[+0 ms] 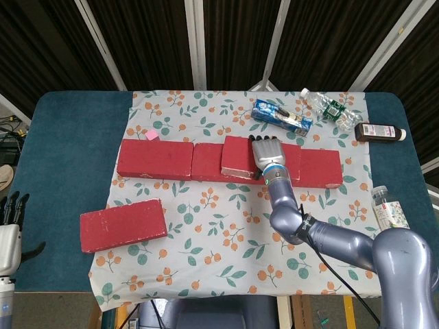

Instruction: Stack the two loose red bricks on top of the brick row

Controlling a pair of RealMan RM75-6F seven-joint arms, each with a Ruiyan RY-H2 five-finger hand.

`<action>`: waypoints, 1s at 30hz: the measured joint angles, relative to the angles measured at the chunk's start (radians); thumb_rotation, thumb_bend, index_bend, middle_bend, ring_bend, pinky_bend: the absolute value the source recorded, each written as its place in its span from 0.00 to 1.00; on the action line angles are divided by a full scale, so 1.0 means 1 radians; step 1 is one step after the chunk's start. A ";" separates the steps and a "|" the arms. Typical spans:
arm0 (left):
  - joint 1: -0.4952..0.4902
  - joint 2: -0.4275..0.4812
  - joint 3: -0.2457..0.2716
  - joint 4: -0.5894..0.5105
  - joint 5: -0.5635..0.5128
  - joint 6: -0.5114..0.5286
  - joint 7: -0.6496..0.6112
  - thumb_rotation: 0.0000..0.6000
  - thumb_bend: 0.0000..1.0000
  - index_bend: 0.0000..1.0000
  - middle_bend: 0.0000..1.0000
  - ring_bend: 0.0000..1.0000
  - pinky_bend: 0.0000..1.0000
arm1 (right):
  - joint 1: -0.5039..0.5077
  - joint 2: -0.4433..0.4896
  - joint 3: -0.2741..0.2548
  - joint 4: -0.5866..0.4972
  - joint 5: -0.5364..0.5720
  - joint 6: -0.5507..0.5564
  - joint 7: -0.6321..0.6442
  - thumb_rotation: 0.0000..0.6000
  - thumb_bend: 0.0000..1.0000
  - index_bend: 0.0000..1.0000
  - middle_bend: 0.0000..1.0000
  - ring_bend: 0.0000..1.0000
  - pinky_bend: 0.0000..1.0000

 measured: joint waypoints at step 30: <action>0.001 0.002 0.000 -0.002 -0.001 0.003 -0.002 1.00 0.01 0.04 0.00 0.00 0.14 | 0.049 0.048 -0.081 -0.037 0.076 -0.027 0.037 1.00 0.15 0.07 0.07 0.03 0.00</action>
